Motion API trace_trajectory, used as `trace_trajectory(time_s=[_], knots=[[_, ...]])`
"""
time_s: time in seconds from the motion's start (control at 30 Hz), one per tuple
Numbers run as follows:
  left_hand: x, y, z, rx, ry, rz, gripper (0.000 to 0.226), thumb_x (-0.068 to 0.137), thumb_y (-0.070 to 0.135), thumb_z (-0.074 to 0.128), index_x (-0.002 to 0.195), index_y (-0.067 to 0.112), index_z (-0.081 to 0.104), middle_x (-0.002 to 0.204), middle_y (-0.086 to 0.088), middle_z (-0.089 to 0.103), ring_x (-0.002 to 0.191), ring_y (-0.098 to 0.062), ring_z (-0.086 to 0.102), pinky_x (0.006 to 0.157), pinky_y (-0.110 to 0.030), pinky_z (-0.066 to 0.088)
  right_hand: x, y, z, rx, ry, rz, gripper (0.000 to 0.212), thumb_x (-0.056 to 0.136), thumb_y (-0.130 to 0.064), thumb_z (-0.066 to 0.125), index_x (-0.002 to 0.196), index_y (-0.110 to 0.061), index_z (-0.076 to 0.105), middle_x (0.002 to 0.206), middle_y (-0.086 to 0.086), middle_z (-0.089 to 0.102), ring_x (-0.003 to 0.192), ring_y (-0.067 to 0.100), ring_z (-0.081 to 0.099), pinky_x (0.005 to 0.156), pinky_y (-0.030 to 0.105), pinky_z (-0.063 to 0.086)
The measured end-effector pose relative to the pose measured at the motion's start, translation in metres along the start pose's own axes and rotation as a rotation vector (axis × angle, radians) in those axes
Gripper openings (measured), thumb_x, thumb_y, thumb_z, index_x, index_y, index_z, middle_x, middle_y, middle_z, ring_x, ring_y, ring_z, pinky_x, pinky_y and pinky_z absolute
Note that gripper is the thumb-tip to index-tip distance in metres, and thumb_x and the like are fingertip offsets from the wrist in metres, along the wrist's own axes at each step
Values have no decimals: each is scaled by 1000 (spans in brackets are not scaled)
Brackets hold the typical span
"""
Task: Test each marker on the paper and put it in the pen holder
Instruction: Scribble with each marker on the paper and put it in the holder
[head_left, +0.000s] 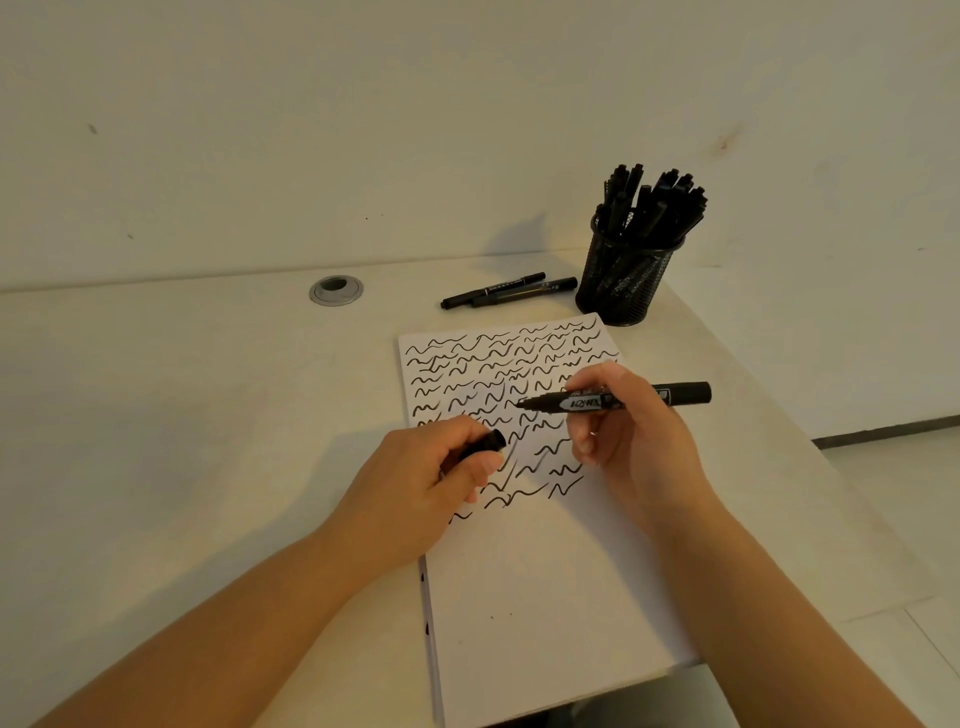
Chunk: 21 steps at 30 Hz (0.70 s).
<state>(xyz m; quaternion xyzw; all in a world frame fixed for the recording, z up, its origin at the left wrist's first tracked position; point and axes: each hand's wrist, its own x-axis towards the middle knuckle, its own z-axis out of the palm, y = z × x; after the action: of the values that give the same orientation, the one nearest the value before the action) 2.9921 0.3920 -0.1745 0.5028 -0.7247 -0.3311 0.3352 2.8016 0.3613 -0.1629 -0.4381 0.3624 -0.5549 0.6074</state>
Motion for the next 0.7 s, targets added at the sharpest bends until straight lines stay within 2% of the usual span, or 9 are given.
trace_trajectory(time_s=[0.1, 0.2, 0.33, 0.43, 0.57, 0.63, 0.7], knots=[[-1, 1, 0, -3, -8, 3, 14, 87, 38, 51, 76, 46, 55, 65, 16, 61, 61, -3, 60, 68, -43, 54, -1, 2, 0, -20, -23, 11, 28, 81, -31, 49, 65, -18, 68, 48, 2, 53, 42, 13, 43, 39, 21, 36], [0, 2, 0, -7, -9, -9, 8, 82, 45, 48, 78, 44, 55, 66, 16, 62, 60, -4, 60, 67, -43, 54, -2, 3, 0, -43, -38, 10, 28, 81, -31, 49, 65, -18, 67, 47, 2, 53, 42, 13, 44, 40, 21, 36], [0, 3, 0, -1, -6, -18, 8, 83, 43, 50, 78, 43, 56, 66, 14, 62, 61, -13, 61, 64, -44, 53, -4, 6, 0, -110, -87, 5, 26, 80, -34, 51, 67, -17, 68, 49, 2, 53, 43, 13, 45, 41, 20, 36], [-1, 3, 0, 36, -4, -2, 15, 88, 37, 54, 76, 46, 55, 64, 17, 62, 59, -15, 59, 59, -37, 49, -6, 7, 2, -185, -132, 12, 25, 74, -40, 55, 68, -19, 67, 51, 1, 55, 46, 13, 47, 43, 19, 36], [-1, 5, -1, 104, -2, 47, 14, 86, 43, 51, 76, 35, 56, 68, 15, 60, 57, -7, 54, 52, -17, 39, -8, 9, 3, -262, -183, 14, 23, 82, -30, 50, 70, -19, 66, 52, 0, 54, 49, 14, 47, 44, 19, 34], [-2, 7, 0, 148, 13, 87, 16, 84, 43, 48, 75, 33, 56, 63, 9, 57, 61, -9, 54, 52, -18, 38, -8, 9, 4, -252, -184, 14, 23, 82, -28, 49, 69, -17, 65, 50, 2, 53, 48, 15, 45, 44, 20, 33], [-2, 11, 1, 196, 29, 146, 16, 86, 41, 46, 78, 31, 55, 58, 13, 51, 63, -11, 52, 53, -18, 37, -9, 8, 6, -218, -195, 1, 25, 82, -27, 47, 68, -14, 63, 48, 5, 51, 45, 16, 44, 43, 20, 33]])
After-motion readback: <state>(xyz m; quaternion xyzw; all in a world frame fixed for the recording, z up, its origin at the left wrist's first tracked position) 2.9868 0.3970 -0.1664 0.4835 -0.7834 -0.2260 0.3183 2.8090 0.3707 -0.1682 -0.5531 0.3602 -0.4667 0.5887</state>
